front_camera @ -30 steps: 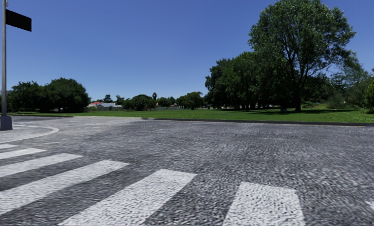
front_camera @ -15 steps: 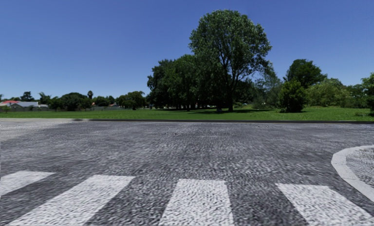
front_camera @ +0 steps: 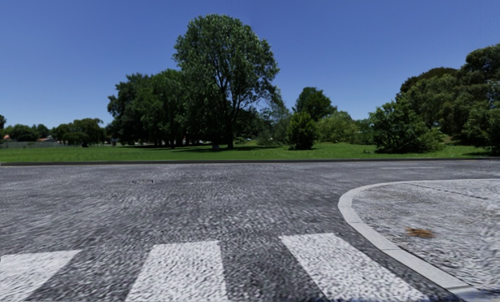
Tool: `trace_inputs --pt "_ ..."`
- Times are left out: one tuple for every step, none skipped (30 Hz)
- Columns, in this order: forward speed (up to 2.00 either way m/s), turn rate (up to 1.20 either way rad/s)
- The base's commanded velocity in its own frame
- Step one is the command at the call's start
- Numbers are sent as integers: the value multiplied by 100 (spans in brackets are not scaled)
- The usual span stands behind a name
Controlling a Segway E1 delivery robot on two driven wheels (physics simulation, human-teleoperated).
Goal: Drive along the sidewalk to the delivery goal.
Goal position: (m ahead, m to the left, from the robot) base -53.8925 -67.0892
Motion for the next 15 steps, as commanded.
trace_inputs --pt "0 -72" --pt "0 -69" --pt "0 -68" --pt "0 -68" --pt "0 -68" --pt "0 -68" --pt "0 -69" --pt "0 -69" --pt "0 -69" --pt "0 -69" --pt "0 -69" --pt "0 -69" --pt "0 -69" --pt "0 -69" --pt "0 -69"
